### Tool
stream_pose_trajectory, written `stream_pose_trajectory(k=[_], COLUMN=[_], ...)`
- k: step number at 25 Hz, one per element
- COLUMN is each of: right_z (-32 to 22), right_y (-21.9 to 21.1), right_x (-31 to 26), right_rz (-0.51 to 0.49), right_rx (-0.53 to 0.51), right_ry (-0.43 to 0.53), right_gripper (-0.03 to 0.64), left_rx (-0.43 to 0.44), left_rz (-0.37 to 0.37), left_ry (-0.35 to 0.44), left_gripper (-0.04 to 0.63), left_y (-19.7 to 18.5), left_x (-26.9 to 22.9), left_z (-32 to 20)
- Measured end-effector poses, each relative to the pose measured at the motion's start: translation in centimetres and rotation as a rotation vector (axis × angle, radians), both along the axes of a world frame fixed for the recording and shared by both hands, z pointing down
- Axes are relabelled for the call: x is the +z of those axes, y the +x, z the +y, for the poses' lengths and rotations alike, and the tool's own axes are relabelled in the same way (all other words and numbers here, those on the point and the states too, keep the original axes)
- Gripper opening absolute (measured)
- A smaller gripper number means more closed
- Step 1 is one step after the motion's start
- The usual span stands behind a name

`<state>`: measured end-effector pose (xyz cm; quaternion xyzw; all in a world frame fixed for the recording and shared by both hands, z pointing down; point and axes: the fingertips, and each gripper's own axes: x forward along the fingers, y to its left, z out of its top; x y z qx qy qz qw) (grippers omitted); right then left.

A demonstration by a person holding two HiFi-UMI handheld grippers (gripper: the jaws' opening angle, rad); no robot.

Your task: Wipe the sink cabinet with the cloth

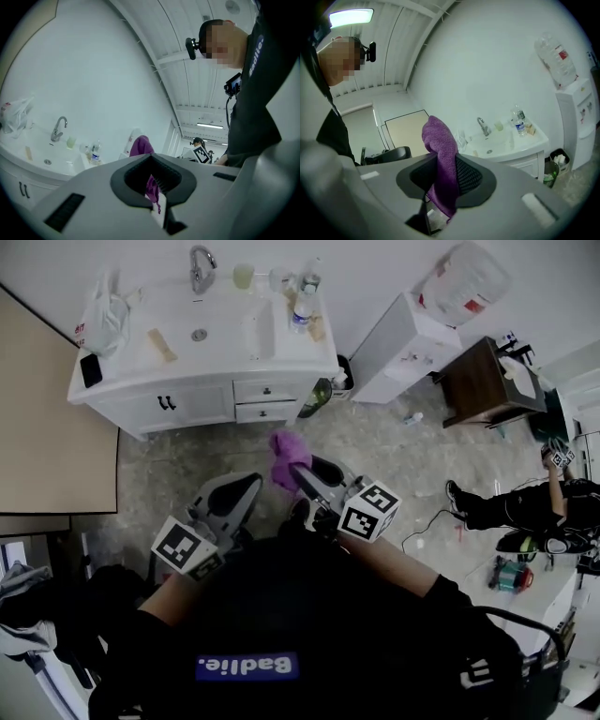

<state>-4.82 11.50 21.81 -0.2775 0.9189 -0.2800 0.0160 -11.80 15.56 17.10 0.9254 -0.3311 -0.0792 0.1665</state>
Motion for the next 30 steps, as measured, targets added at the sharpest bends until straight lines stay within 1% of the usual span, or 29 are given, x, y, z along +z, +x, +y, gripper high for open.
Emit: stream_pose_trajectory(k=[3,5,8,11,15,18,22,24,26,30], right_z=[1.1,1.6,2.1,2.6,2.2,2.3,2.2,1.9,1.8,2.1], right_y=[0.6,0.8,1.9,4.4,7.7,8.8,9.1,9.2,9.4,10.0], right_x=[-2.2,-3.8,-5.8,-7.3,-7.2,-6.8,-6.4,-5.7,-5.3,-5.0], right_rz=[-0.022,-0.025,-0.017,-0.02,-0.032,-0.028,-0.025,-0.008,0.006,0.018], right_rx=[-0.002,-0.029,-0.081,-0.107,-0.106,-0.126,-0.155,-0.16,-0.163,-0.158], right_ry=[0.064,0.127,0.198,0.235,0.238,0.25,0.286,0.283,0.271,0.278], right_gripper=[0.103,0.103,0.103,0.103,0.103,0.103,0.103,0.103,0.103,0.101], left_rx=[0.008,-0.013,-0.071,-0.084,-0.083,-0.091,-0.108,-0.12,-0.108,-0.079], left_rz=[-0.01,-0.01,-0.017,-0.012,-0.027,-0.033,-0.054,-0.041,-0.033,-0.043], left_ry=[0.04,0.067,0.066,0.075,0.064,0.064,0.047,0.015,-0.009,-0.024], left_gripper=[0.002,0.002,0.002,0.002,0.002,0.002,0.002,0.002,0.002,0.002], left_y=[1.0,1.4,2.7,5.2,9.0,10.8,11.5,11.4,11.8,12.8], left_x=[-1.5,-2.9,-4.2,-5.1,-5.1,-5.4,-4.6,-3.8,-3.2,-2.7], left_z=[1.2,1.3,1.1,1.5,0.8,0.5,0.3,-0.2,-0.6,-0.6])
